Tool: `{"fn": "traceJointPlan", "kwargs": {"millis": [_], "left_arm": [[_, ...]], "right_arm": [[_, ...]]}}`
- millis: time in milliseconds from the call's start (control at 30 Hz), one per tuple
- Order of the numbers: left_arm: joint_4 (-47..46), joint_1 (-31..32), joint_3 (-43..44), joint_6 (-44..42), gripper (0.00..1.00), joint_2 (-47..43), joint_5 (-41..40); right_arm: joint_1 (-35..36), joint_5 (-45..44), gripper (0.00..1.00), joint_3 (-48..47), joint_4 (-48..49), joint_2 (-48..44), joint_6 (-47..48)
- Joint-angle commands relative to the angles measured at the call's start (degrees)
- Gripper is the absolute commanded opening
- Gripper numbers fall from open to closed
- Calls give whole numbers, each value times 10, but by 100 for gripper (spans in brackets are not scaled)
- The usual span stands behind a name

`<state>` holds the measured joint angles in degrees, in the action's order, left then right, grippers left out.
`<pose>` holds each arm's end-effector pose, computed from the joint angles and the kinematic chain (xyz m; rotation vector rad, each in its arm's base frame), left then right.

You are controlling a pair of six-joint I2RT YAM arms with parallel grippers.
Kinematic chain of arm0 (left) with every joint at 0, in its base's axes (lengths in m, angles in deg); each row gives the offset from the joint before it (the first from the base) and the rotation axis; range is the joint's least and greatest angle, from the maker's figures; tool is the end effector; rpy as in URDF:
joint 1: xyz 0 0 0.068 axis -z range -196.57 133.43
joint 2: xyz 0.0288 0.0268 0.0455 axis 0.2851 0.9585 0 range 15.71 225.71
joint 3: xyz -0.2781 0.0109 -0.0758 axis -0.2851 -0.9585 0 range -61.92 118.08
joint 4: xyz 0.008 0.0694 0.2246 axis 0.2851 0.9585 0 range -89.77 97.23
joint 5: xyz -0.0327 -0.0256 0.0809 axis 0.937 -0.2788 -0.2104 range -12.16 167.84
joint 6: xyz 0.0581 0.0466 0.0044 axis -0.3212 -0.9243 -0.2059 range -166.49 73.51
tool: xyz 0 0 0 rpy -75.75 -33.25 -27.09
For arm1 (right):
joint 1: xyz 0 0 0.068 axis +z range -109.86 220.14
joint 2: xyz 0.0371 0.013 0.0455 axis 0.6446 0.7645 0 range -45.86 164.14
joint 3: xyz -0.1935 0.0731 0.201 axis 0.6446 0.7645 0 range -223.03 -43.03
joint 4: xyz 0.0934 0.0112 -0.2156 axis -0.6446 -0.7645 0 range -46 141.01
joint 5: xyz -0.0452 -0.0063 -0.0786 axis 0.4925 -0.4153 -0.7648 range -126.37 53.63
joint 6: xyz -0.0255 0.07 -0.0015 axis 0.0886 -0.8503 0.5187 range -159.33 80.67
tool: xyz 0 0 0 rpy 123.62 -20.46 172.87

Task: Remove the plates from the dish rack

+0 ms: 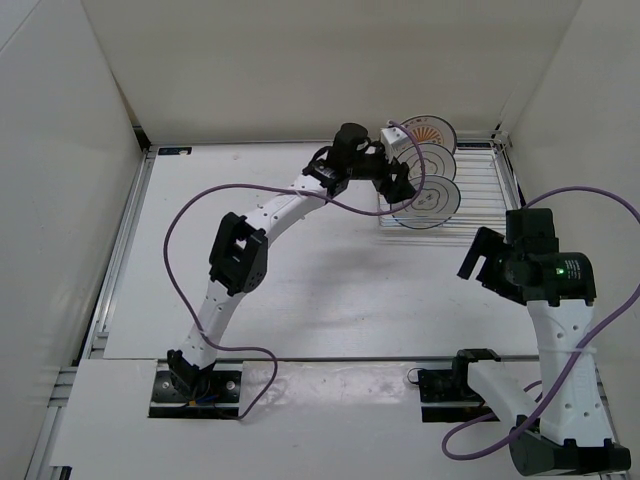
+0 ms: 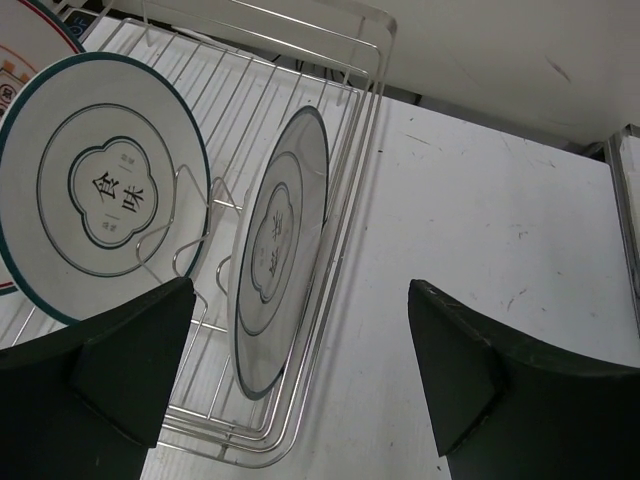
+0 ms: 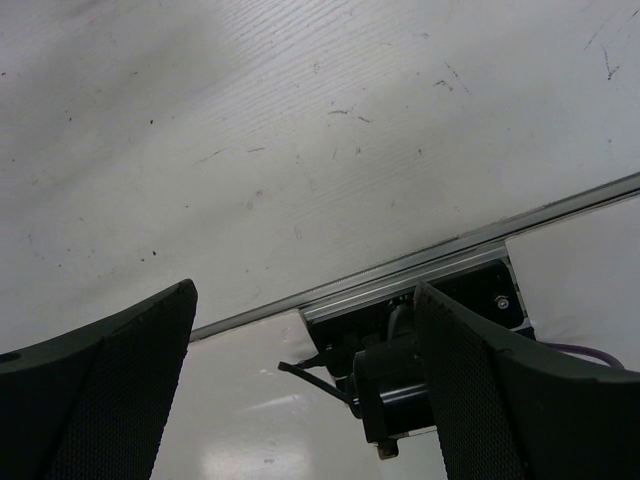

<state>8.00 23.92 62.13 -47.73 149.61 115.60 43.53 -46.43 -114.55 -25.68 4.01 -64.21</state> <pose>0.3978 -0.3901 0.2999 1.1195 1.6045 -1.0778 0.0970 -0.0054 0.3523 0.5361 2.4520 -0.0212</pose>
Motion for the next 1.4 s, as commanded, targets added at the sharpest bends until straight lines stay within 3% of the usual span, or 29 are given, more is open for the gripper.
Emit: {"fn": "traceJointPlan", "kwargs": {"millis": [0, 233, 567, 667, 800, 1033, 1100, 1167, 1367], "left_arm": [[-36, -6, 0, 4, 98, 3, 42], [-47, -10, 59, 8, 94, 49, 21], [-69, -8, 56, 4, 86, 84, 19], [-71, -8, 72, 8, 80, 93, 20], [-98, -8, 54, 27, 61, 89, 30], [-133, -8, 59, 38, 43, 82, 23], [-147, -8, 47, 42, 37, 75, 24], [-170, -8, 15, 48, 25, 62, 25], [-202, -3, -20, 55, 11, 50, 25]], "right_arm": [[-1, 18, 90, -22, -57, -6, -5], [-1, 19, 90, -29, -92, -29, -18], [-2, 26, 90, -41, -132, -64, -31], [-1, 26, 90, -42, -139, -69, -32], [-2, 19, 90, -43, -147, -69, -35], [-1, 32, 90, -59, -159, -41, -27], [-1, 37, 90, -63, -162, -31, -23], [-1, 44, 90, -62, -163, -27, -21], [-1, 50, 90, -63, -167, -20, -10]]}}
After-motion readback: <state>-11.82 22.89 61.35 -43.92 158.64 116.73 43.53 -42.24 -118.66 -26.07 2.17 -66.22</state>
